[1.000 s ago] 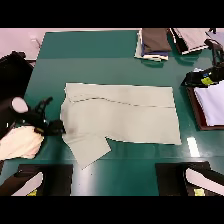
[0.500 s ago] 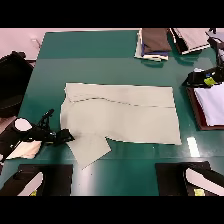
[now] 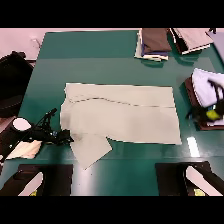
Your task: Fold the shirts.
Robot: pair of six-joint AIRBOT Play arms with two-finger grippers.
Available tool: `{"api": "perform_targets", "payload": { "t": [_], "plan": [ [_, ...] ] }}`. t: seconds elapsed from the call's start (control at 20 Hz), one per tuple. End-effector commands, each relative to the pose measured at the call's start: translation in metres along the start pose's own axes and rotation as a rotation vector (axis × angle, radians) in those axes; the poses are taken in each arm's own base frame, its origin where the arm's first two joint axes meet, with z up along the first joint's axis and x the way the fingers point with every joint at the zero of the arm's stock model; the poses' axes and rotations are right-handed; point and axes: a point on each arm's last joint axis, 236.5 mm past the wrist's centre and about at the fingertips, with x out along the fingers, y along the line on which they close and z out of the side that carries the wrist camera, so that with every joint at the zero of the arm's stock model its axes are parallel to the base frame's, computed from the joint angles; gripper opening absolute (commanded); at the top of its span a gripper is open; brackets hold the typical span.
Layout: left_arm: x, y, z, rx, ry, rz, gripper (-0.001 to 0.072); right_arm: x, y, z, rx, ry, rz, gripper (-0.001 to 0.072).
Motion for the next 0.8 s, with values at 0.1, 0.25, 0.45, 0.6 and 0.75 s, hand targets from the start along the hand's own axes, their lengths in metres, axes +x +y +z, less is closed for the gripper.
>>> {"api": "perform_targets", "payload": {
  "t": [0.1,0.25,0.45,0.6,0.75],
  "plan": [
    [-0.002,0.000,-0.001,0.028,0.009,0.005,0.0030,0.080,-0.018,-0.095,0.253,0.239,0.159,0.0519],
    [-0.002,0.000,0.000,0.029,0.005,0.007,0.0030,0.096,-0.006,-0.084,0.304,0.217,0.238,0.0479],
    [-0.003,0.001,-0.001,0.036,0.009,0.015,0.0029,0.106,0.009,-0.068,0.293,0.191,0.282,0.0283],
    [-0.019,0.004,-0.001,0.079,0.042,0.072,0.0028,0.105,0.020,-0.062,0.194,0.187,0.261,0.0059],
    [-0.026,0.004,-0.009,0.089,0.089,0.092,0.0028,0.085,0.033,-0.052,0.087,0.201,0.253,0.0017]
  ]
}}
